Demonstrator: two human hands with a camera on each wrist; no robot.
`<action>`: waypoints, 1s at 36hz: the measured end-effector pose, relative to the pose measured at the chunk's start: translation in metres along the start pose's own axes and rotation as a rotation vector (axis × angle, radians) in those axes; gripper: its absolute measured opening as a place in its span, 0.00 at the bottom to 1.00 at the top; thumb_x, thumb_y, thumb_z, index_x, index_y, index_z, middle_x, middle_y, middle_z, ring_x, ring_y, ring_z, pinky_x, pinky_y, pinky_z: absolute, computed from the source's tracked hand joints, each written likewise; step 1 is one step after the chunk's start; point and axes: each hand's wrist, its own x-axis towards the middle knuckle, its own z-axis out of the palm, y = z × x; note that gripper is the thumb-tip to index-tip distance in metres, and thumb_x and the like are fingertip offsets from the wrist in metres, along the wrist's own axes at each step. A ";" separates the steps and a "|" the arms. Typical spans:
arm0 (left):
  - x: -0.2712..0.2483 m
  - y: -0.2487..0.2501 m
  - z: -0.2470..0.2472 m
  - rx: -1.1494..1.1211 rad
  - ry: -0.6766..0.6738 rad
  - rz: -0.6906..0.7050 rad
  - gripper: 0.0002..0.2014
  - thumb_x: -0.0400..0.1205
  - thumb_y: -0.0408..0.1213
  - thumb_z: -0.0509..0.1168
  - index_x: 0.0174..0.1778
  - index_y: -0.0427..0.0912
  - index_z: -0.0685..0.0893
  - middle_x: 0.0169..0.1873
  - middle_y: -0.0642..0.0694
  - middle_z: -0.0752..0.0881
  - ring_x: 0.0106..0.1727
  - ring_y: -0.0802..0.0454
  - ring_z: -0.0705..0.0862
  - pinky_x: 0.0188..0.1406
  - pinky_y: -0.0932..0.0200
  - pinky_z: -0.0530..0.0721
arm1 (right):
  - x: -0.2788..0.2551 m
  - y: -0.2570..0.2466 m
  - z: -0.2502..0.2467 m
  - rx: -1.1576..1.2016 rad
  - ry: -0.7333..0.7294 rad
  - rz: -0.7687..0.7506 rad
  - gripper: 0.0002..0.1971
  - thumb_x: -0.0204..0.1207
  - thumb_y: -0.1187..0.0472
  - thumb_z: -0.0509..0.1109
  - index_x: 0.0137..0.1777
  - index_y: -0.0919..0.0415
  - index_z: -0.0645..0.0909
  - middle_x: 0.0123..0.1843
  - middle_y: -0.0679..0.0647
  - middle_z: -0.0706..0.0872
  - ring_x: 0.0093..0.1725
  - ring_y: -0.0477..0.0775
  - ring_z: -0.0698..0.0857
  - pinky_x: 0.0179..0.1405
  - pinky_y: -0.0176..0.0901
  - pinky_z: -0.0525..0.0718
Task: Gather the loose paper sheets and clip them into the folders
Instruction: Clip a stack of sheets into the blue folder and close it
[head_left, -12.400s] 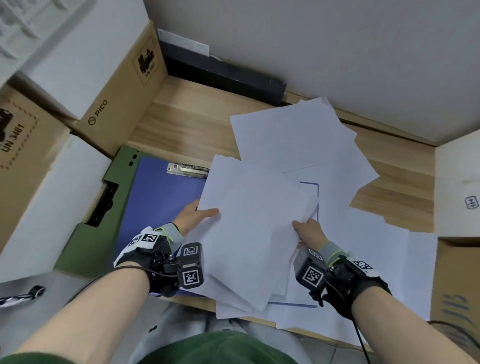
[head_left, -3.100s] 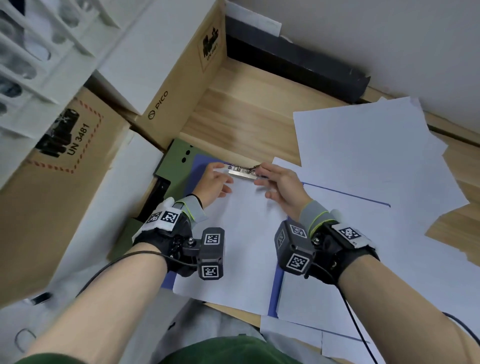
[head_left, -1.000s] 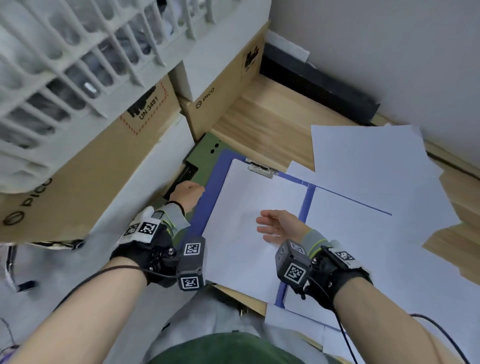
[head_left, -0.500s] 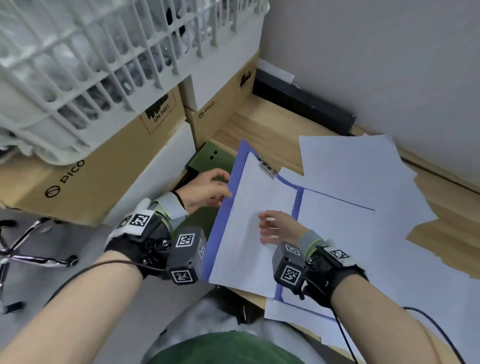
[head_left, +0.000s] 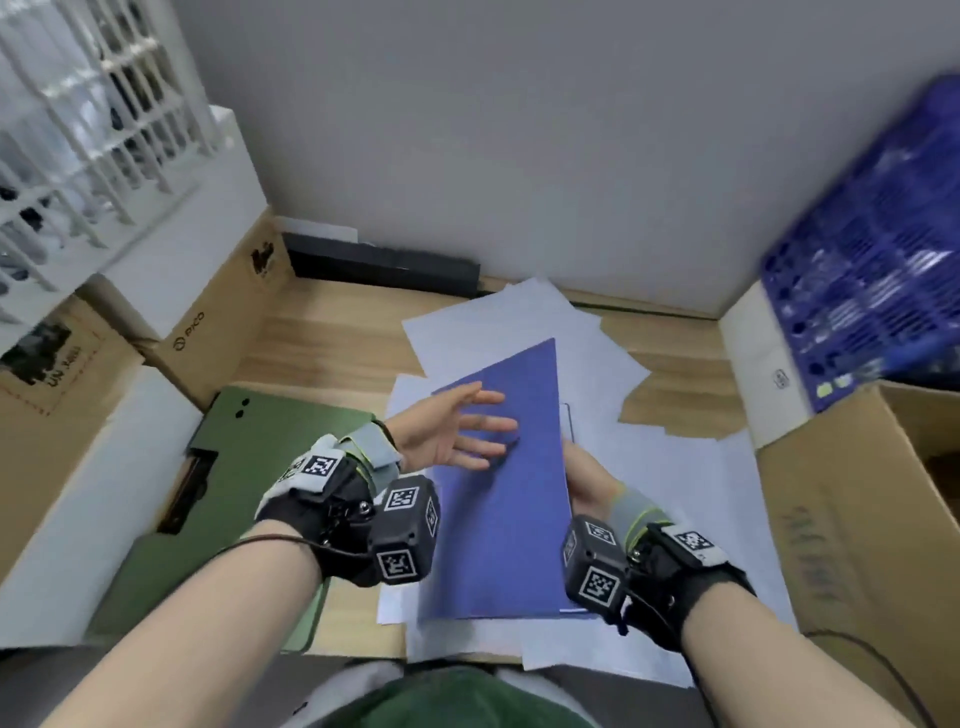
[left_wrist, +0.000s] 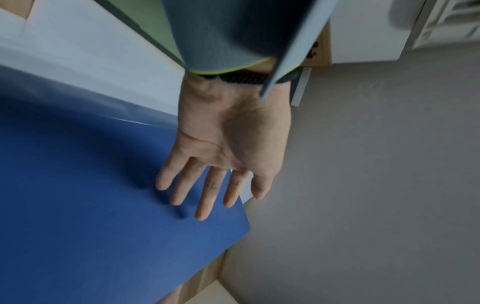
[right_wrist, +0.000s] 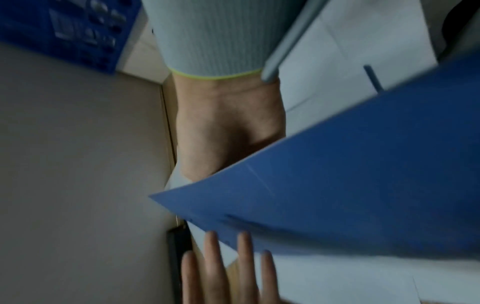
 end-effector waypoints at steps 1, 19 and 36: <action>0.008 -0.005 0.004 0.013 0.005 -0.024 0.19 0.85 0.55 0.53 0.66 0.50 0.77 0.63 0.41 0.85 0.55 0.37 0.84 0.52 0.46 0.85 | -0.012 -0.001 -0.005 0.021 0.058 -0.026 0.18 0.77 0.48 0.70 0.61 0.59 0.82 0.50 0.55 0.87 0.46 0.55 0.86 0.49 0.47 0.82; 0.049 -0.102 -0.023 0.042 0.738 -0.205 0.11 0.86 0.36 0.52 0.37 0.43 0.72 0.33 0.47 0.73 0.30 0.51 0.70 0.30 0.61 0.66 | -0.034 0.055 -0.118 -0.219 0.353 0.261 0.10 0.85 0.58 0.56 0.44 0.54 0.76 0.42 0.49 0.78 0.38 0.48 0.75 0.36 0.41 0.74; 0.044 -0.102 -0.016 0.137 0.546 -0.099 0.21 0.71 0.39 0.76 0.55 0.39 0.77 0.47 0.36 0.84 0.45 0.42 0.83 0.46 0.47 0.82 | -0.043 0.053 -0.091 -0.107 0.429 0.190 0.12 0.84 0.57 0.60 0.63 0.61 0.74 0.50 0.55 0.77 0.47 0.52 0.77 0.35 0.45 0.75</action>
